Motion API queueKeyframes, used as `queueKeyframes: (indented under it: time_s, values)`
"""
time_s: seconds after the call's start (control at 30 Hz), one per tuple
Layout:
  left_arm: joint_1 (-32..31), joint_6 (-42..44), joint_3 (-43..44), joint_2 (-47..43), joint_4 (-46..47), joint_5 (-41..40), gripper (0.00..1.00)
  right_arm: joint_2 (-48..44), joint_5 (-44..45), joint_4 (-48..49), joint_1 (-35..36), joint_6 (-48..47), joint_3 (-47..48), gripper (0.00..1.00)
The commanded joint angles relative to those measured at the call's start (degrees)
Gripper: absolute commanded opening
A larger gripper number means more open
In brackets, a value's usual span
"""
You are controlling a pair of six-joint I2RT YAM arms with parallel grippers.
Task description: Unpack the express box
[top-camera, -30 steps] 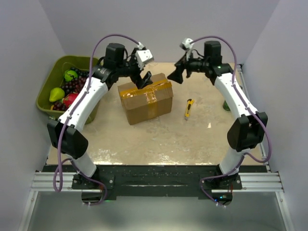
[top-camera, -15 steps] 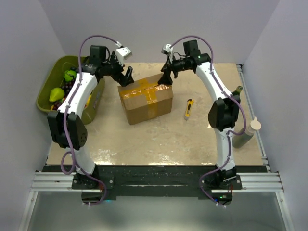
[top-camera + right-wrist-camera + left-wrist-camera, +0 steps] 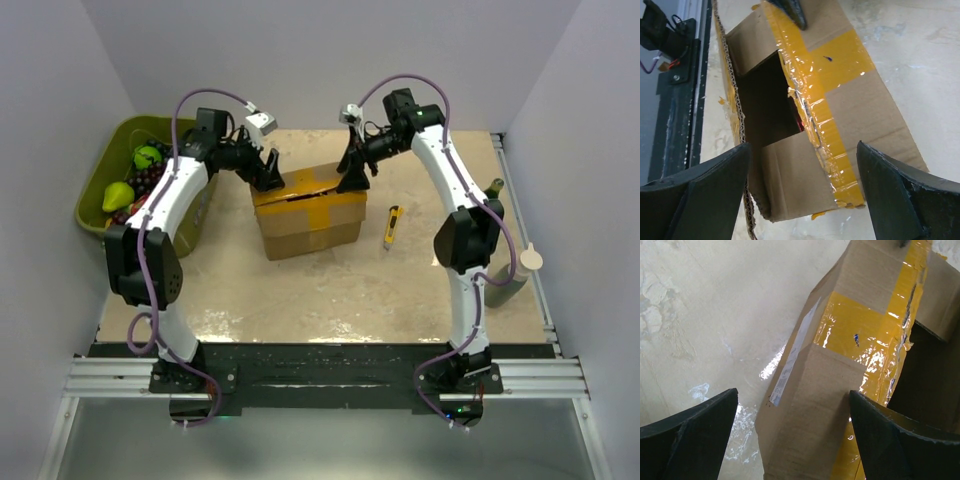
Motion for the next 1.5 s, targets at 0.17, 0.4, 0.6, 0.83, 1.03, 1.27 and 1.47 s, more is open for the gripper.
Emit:
queueKeyframes:
  time_s: [0.17,0.4,0.6,0.83,1.03,1.27,1.47]
  values:
    - [0.07,-4.9,-0.42,3.98,4.97,-3.83,0.93,-10.19,1.19,-11.76,2.36,-9.16,-8.54,0.85]
    - [0.07,-7.98,0.46,7.06,6.46,-3.65,0.88,-17.85,5.15,-11.23,5.61,-13.49,-11.01,0.86]
    - [0.07,-9.48,0.55,8.29,7.34,-1.99,0.88,-19.52,6.48,-11.85,7.29,-10.33,-17.14,0.84]
    - [0.07,-10.18,-1.55,6.37,9.36,-0.41,0.87,-18.82,8.66,0.42,6.85,1.35,-7.67,0.88]
    - [0.07,-13.08,-6.21,2.85,12.52,2.14,0.86,-16.46,13.77,11.99,7.2,9.02,-7.33,0.98]
    - [0.07,-14.4,-10.61,0.3,15.61,-0.58,0.86,-6.42,11.76,-12.02,10.36,0.05,0.87,0.92]
    - [0.07,-13.61,-11.05,0.91,14.9,-1.37,0.86,-16.87,17.44,-11.85,17.29,-6.19,-11.26,0.84]
